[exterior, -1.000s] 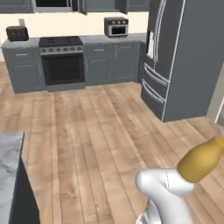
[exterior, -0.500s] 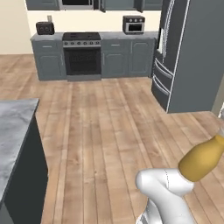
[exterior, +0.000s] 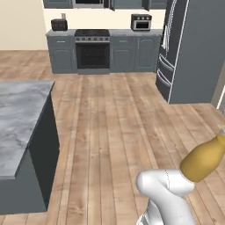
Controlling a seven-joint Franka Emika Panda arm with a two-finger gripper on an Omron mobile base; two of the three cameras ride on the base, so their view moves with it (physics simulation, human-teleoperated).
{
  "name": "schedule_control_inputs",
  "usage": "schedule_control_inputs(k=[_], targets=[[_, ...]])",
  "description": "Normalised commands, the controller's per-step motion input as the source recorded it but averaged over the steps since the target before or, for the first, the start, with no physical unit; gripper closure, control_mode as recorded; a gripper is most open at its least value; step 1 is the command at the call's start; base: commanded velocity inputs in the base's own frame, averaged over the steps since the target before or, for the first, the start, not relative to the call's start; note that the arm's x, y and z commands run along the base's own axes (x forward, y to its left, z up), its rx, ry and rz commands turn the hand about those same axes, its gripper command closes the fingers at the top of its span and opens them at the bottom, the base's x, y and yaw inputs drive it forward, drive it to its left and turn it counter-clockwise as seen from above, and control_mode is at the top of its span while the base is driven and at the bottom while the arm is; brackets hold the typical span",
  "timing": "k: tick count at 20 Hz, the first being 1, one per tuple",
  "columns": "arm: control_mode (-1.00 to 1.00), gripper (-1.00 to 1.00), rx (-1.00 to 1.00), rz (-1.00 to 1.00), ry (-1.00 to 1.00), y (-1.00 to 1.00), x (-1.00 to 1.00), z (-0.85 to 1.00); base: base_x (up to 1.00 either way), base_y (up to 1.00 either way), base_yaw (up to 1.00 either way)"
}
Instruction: There is a tray on the dining counter. Grab the cup, mug, and pitcher and place them on the tray. The pitcher may be placed next to the tray if it cannot fit the tray.
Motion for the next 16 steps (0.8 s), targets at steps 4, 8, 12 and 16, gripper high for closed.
schedule_control_inputs(k=[4,8,12,16], targets=[[1.0,1.0,0.0,0.0,0.0,0.0,0.0,0.0,-1.0,0.71,0.05],[1.0,1.0,0.0,0.0,0.0,0.0,0.0,0.0,-0.99,1.0,-0.1],[1.0,1.0,0.0,0.0,0.0,0.0,0.0,0.0,-0.98,1.0,-0.12],[1.0,1.0,0.0,0.0,0.0,0.0,0.0,0.0,-0.91,1.0,-0.12]])
